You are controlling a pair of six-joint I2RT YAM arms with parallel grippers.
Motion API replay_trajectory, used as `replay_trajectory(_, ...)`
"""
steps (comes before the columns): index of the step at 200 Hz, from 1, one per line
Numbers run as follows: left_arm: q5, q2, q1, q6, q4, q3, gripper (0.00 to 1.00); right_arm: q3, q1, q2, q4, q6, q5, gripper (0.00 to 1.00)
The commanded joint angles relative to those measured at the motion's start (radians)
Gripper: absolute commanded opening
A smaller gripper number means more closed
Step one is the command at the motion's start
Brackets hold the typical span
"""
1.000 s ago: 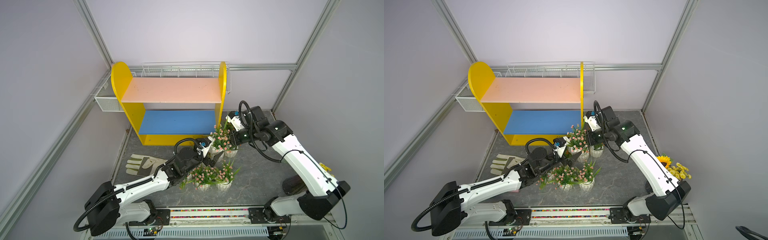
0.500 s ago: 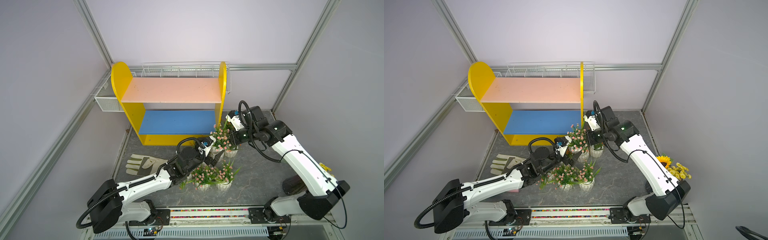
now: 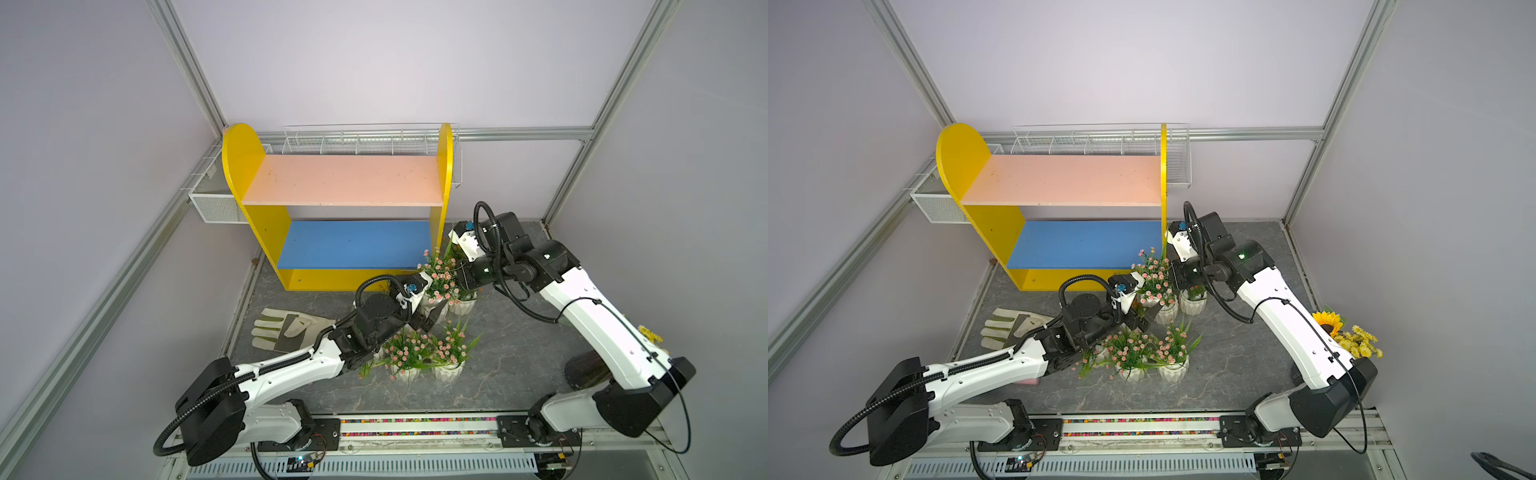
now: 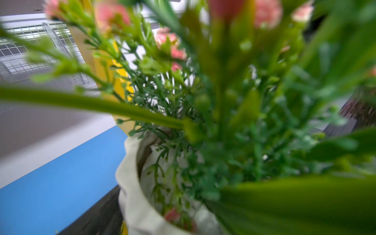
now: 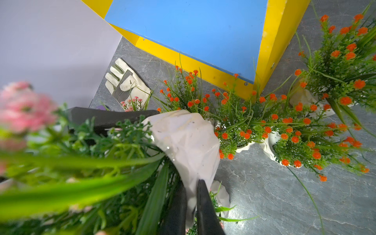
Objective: Place the baby's breath potted plants on the rack by color
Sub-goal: Pick up the baby's breath potted plant from the center of the board.
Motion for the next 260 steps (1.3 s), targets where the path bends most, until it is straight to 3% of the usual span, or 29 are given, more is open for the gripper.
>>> replay_trajectory(1, -0.01, 0.01, -0.006, 0.011, 0.036, 0.044, 0.99, 0.01, 0.044, -0.008, 0.068, 0.036, -0.18, 0.07)
replay_trajectory(123, -0.058, 0.036, -0.006, -0.025, 0.045, 0.07, 1.0, -0.121, 0.05, -0.073, 0.17, 0.13, -0.206, 0.07)
replay_trajectory(142, -0.059, 0.034, -0.007, -0.025, 0.047, 0.069, 0.93, -0.13, 0.049, -0.082, 0.178, 0.134, -0.21, 0.07)
replay_trajectory(184, -0.049, 0.026, -0.007, -0.019, 0.041, 0.068, 0.66, -0.145, 0.05, -0.087, 0.181, 0.128, -0.2, 0.11)
replay_trajectory(233, -0.07, 0.014, -0.006, -0.027, -0.004, 0.081, 0.55, -0.169, 0.028, -0.103, 0.204, 0.128, -0.193, 0.23)
replay_trajectory(260, -0.098, 0.008, -0.007, -0.054, -0.047, 0.101, 0.49, -0.19, 0.004, -0.119, 0.227, 0.134, -0.204, 0.25)
